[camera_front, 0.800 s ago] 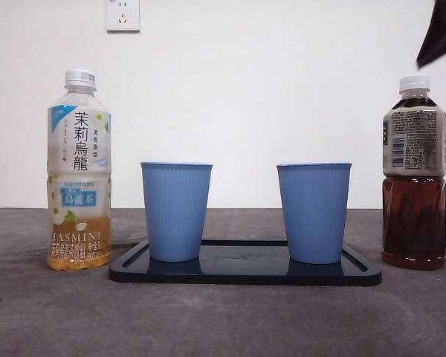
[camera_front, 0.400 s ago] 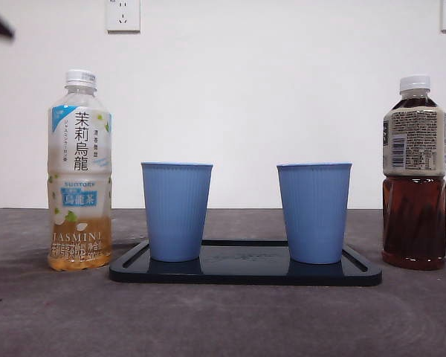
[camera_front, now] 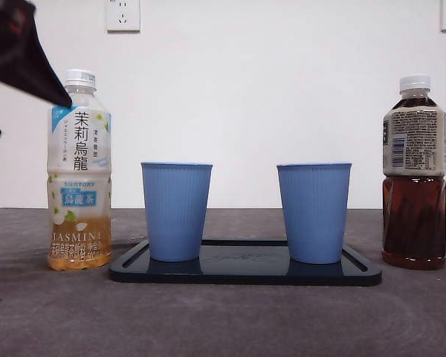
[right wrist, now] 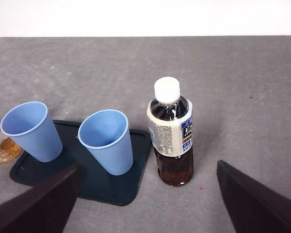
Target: Pour the drink into the cup
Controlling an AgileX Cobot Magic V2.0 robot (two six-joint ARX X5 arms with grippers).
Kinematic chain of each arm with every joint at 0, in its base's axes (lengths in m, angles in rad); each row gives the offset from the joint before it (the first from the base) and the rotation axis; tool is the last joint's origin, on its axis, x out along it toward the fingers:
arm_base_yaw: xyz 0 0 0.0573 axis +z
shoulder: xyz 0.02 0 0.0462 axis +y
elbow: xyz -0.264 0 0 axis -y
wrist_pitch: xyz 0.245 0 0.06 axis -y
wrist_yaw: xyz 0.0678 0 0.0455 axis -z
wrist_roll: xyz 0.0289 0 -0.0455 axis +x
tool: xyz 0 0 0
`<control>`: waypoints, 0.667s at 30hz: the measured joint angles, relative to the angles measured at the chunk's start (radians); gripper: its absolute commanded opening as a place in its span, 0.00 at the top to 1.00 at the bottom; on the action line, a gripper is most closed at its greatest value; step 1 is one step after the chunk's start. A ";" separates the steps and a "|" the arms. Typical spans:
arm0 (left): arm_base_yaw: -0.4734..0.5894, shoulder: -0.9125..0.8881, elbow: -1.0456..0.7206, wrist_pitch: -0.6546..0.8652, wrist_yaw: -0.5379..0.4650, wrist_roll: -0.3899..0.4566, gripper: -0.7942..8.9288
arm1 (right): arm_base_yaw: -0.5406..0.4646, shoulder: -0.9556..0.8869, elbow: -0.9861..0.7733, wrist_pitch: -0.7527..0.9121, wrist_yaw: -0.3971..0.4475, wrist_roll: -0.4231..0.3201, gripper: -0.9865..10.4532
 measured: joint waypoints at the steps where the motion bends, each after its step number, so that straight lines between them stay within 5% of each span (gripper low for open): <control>1: -0.002 0.016 -0.005 0.006 0.000 0.000 0.37 | 0.000 0.000 0.000 0.000 0.000 0.000 0.53; 20: -0.032 0.402 -0.007 0.389 -0.004 0.073 0.37 | 0.000 0.000 0.000 0.000 -0.014 0.004 0.53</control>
